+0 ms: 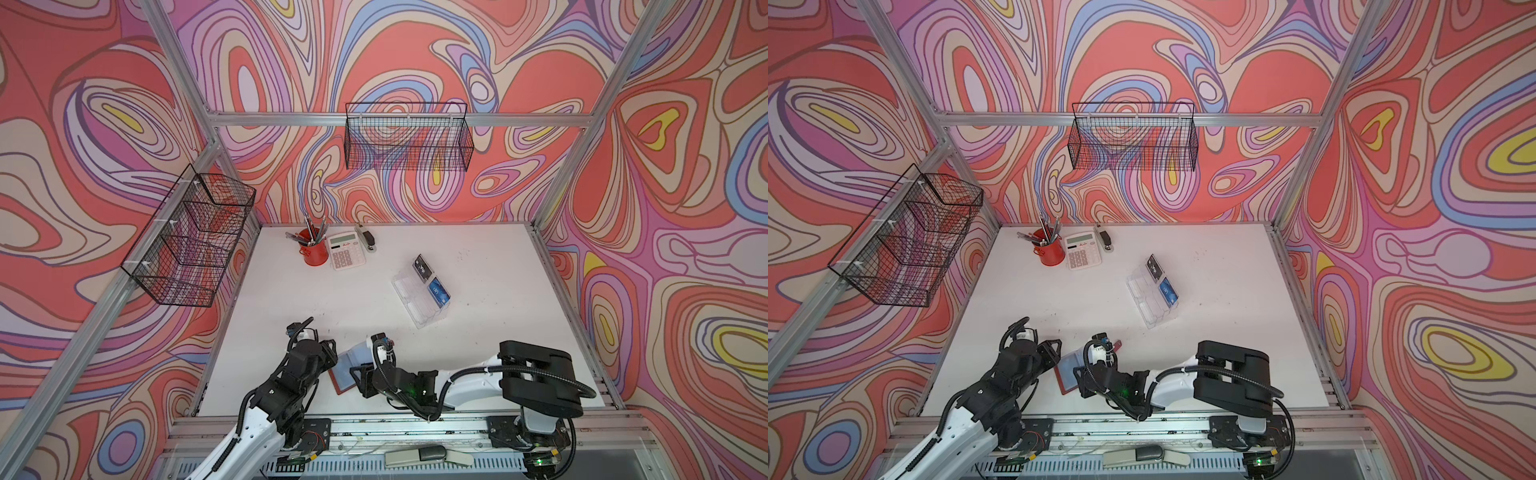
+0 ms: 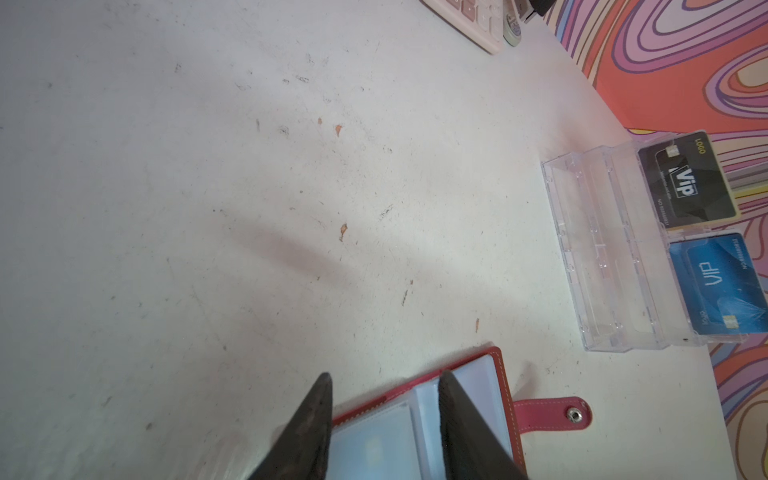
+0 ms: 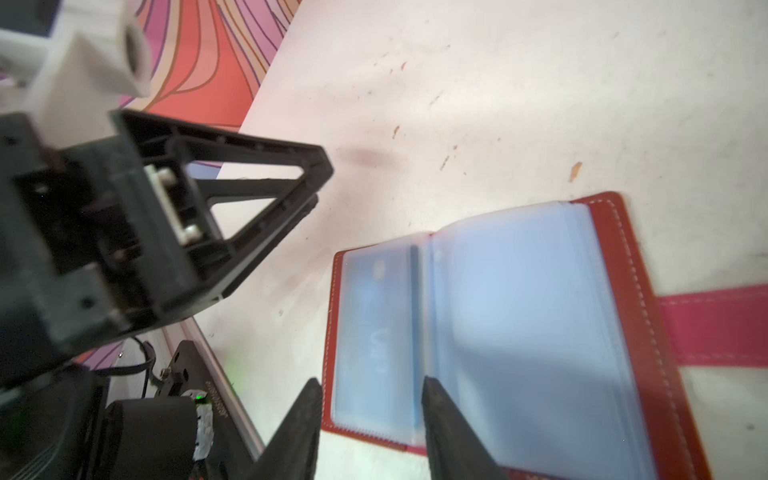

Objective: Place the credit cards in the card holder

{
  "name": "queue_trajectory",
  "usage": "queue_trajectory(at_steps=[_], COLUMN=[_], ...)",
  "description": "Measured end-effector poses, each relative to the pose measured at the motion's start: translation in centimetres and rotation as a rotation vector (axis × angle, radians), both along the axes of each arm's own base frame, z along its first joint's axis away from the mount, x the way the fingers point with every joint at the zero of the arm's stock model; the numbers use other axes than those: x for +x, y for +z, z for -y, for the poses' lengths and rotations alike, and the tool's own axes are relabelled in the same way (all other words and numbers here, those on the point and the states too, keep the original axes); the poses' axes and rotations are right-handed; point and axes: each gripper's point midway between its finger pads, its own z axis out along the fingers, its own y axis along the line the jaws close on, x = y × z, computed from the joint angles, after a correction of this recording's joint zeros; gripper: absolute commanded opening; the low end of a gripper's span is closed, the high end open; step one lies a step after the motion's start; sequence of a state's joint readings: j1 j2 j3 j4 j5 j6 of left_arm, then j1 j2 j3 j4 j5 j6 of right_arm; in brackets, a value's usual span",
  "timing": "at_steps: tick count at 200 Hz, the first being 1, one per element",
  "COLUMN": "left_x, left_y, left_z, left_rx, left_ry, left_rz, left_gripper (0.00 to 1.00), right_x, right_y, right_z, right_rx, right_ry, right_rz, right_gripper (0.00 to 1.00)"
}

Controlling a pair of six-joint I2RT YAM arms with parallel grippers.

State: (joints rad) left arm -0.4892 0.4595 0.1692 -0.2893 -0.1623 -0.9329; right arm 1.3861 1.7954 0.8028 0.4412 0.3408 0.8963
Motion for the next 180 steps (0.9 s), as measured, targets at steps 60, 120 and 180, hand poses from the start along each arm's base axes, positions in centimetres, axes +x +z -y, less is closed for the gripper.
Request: queue_trajectory(at_steps=[60, 120, 180], left_x=[0.0, 0.0, 0.1], left_y=[0.0, 0.0, 0.5], left_z=[0.0, 0.0, 0.0], left_rx=[-0.005, -0.006, -0.017], left_ry=[0.004, 0.004, 0.005], left_rz=[-0.001, -0.001, 0.02], left_gripper=[0.44, 0.44, 0.44], right_x=[-5.0, -3.4, 3.0], right_y=[-2.9, -4.7, -4.7], right_z=[-0.6, -2.8, -1.0], right_rx=[-0.141, -0.171, -0.147], right_ry=[0.148, 0.092, -0.078], right_rz=[0.048, 0.036, 0.012], right_gripper=[0.39, 0.39, 0.39])
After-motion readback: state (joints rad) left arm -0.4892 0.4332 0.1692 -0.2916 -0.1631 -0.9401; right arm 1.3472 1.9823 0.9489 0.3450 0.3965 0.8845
